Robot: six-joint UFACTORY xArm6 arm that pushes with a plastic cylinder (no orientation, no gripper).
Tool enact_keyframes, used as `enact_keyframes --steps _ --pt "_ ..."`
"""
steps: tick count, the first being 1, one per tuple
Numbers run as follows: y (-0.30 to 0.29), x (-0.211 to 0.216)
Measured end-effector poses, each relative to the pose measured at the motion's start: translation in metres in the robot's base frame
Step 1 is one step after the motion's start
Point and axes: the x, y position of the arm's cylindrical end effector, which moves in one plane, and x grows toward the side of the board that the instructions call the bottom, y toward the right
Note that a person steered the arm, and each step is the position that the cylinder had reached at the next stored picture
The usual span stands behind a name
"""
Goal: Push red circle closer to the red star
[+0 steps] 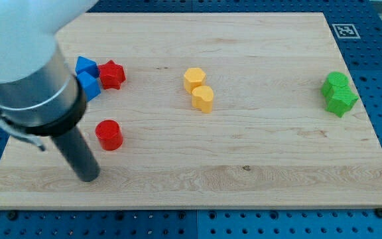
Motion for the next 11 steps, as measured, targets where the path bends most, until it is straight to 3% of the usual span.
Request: enact_keyframes --steps 1,2,3,4,5,6,8,10,11 --pt "0.013 -0.007" --pt "-0.029 -0.035" --pt "-0.022 -0.054" --pt "0.000 -0.056" --pt "0.004 -0.025" --pt "0.048 -0.033" --pt "0.059 -0.054" --pt "0.087 -0.042" --pt "0.039 -0.042"
